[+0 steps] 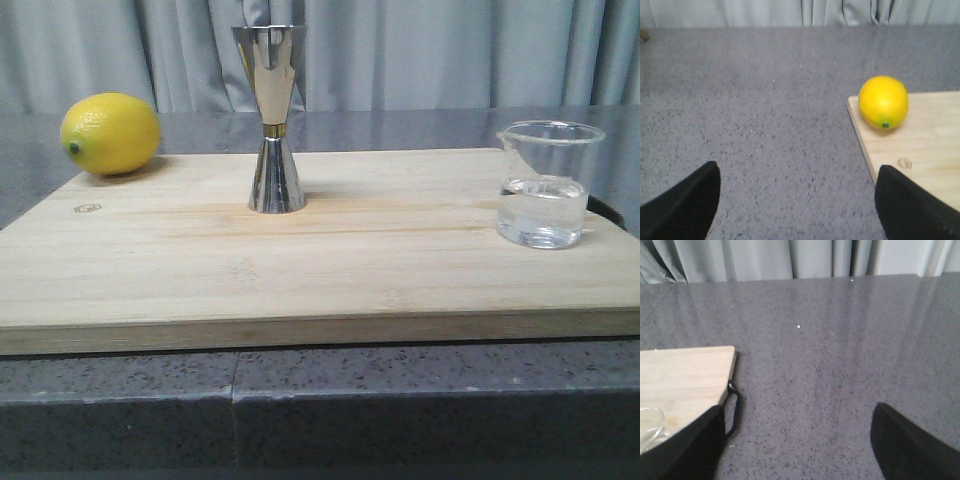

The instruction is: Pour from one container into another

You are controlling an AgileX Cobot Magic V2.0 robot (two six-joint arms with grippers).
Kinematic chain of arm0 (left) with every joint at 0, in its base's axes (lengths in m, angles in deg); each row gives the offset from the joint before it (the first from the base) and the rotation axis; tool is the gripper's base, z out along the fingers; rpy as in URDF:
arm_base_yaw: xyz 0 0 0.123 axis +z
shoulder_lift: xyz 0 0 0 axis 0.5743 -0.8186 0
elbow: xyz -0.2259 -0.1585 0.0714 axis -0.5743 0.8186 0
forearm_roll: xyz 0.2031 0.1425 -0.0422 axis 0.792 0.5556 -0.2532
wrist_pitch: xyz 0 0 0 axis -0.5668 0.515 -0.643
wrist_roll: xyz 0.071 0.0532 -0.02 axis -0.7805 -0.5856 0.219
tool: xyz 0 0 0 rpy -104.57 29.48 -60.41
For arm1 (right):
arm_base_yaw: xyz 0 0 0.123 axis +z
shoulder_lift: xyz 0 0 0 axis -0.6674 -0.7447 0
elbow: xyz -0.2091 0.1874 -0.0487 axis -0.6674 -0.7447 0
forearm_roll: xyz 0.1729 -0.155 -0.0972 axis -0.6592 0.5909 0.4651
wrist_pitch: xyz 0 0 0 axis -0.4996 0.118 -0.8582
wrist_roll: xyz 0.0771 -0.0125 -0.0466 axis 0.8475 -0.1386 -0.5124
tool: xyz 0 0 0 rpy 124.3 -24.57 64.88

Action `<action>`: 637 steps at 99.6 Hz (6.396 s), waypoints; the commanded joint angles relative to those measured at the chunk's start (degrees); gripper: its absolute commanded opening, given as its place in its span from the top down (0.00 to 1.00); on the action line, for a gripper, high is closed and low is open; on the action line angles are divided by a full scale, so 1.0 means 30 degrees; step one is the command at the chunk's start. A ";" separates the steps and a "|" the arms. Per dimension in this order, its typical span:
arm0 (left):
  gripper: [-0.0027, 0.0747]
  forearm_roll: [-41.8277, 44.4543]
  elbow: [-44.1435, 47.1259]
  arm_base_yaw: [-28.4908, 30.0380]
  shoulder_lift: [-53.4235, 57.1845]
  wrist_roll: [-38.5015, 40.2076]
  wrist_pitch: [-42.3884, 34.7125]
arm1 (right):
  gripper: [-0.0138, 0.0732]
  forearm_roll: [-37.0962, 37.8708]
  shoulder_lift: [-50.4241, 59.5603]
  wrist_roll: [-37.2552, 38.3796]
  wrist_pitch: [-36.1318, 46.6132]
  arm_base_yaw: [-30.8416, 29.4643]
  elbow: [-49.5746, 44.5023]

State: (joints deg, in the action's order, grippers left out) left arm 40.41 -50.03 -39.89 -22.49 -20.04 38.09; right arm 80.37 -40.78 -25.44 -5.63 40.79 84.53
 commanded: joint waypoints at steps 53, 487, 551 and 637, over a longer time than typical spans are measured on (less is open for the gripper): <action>0.20 -1.8260 -0.2579 -0.0040 -0.8258 -1.9642 0.2845 | 0.19 -0.0686 -0.2307 -0.0078 -0.0842 -0.0114 0.1398; 0.68 -3.4896 -0.8130 -0.4731 -2.2993 -4.0977 1.2194 | 0.13 -0.4153 -0.7731 -0.3814 0.9573 0.9162 -0.1239; 0.68 -3.4896 -0.8130 -0.4731 -2.2993 -4.0977 1.2194 | 0.13 -0.4072 -1.0822 -0.3814 1.9727 1.0119 -0.5710; 0.68 -3.4896 -0.8130 -0.4731 -2.2993 -4.0977 1.2194 | 0.44 -0.3908 -1.4161 -0.3814 2.2515 1.0119 -0.5710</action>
State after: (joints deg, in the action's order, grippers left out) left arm -59.46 -72.69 -53.49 -93.74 -143.42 68.90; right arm 68.06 -83.95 -36.64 57.10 71.19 66.06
